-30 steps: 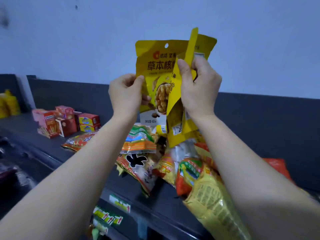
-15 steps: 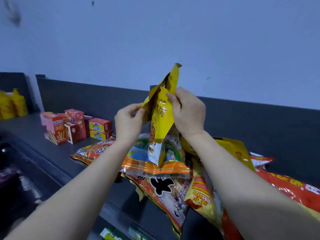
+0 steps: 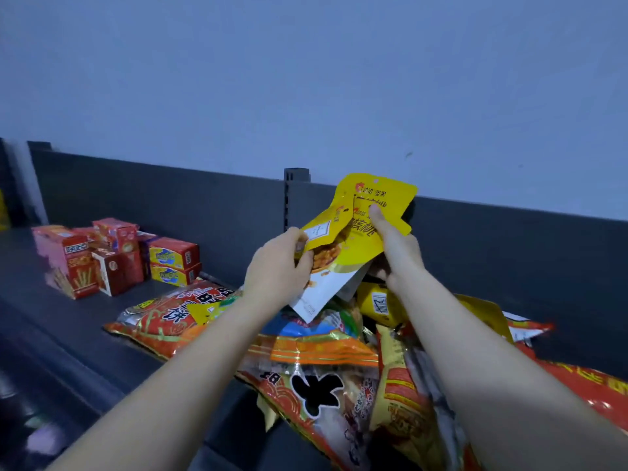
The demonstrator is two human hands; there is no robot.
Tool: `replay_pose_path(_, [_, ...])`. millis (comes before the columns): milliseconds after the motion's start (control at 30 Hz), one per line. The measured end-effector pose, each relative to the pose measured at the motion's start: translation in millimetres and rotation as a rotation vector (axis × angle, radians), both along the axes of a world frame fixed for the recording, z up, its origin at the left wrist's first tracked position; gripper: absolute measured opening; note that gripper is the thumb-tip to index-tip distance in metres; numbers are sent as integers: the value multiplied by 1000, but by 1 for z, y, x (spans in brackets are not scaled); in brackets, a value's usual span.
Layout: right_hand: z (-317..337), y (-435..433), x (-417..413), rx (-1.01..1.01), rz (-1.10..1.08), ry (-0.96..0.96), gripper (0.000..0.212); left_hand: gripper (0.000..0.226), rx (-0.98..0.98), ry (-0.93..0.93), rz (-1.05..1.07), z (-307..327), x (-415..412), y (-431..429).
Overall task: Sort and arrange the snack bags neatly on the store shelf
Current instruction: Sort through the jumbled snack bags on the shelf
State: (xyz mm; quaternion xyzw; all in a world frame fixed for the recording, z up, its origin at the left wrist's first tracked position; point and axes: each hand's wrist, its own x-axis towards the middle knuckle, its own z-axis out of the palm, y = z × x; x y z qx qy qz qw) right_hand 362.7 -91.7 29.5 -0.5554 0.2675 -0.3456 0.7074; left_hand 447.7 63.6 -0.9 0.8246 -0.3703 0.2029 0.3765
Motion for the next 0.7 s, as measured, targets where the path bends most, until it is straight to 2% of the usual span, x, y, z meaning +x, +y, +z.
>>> replay_pose_path(100, [2,7,2,-52,46,13,18,34,36,-59,-55,-4,12,2])
replay_pose_path(133, [4,9,4,-23,17,-2,13,36,40,-95,-47,-2,17,4])
replay_pose_path(267, [3,21,13,117,-14,-30,11,36,-76,-127,-75,10,31,21])
replay_pose_path(367, [-19,30,19,102,-134,100,13,34,31,-50,-159,7,36,32])
replay_pose_path(433, [-30,33,18,-74,-307,240,19,42,176,55,-258,1,35,36])
replay_pose_path(567, [-26,45,4,-489,-456,425,84,51,232,157,-324,-4,40,39])
replay_pose_path(600, [-23,50,2,-618,-485,478,94,52,224,183,-323,-4,43,40])
replay_pose_path(633, [-20,56,0,-767,-519,547,96,53,210,211,-319,-5,47,42])
replay_pose_path(700, [-15,67,1,-1074,-548,685,75,51,154,278,-310,-9,54,45])
